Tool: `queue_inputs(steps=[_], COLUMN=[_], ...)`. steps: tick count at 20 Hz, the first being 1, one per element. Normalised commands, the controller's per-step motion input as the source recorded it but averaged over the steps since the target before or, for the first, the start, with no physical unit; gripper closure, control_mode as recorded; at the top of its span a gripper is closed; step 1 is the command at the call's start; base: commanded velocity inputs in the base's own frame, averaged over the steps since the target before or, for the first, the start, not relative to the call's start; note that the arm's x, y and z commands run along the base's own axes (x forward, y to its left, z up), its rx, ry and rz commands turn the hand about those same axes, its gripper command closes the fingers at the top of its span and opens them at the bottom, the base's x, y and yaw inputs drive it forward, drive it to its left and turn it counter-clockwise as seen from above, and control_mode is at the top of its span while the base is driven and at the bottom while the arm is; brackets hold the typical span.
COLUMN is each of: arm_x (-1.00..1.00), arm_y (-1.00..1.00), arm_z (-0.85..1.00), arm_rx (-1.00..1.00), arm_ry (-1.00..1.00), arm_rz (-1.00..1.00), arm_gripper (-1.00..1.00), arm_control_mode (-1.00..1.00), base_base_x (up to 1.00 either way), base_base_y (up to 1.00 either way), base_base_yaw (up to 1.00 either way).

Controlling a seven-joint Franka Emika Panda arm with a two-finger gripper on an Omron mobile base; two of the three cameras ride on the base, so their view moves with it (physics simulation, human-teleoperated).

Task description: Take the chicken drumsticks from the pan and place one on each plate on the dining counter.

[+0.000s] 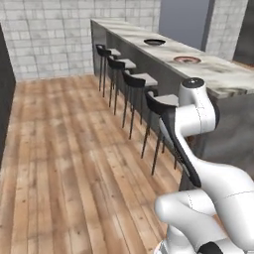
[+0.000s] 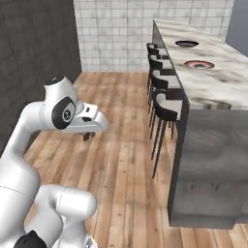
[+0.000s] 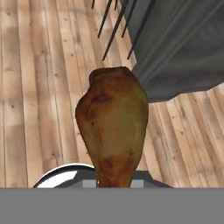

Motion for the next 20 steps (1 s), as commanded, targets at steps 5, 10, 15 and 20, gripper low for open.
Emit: queue_inputs(steps=[5, 10, 15, 20], arm_x=[0.00, 0.00, 0.00, 0.00], arm_y=[0.00, 0.00, 0.00, 0.00], arm_z=[0.00, 0.00, 0.00, 0.00], arm_rx=[0.00, 0.00, 0.00, 0.00], arm_ry=[0.00, 0.00, 0.00, 0.00], arm_rz=[0.00, 0.00, 0.00, 0.00], arm_gripper=[1.00, 1.00, 1.00, 1.00], arm_control_mode=[1.00, 1.00, 1.00, 1.00], base_base_x=[0.73, 0.79, 0.78, 0.73], base_base_y=[0.66, 0.59, 0.62, 0.67], base_base_yaw=[-0.52, -0.58, -0.55, -0.52])
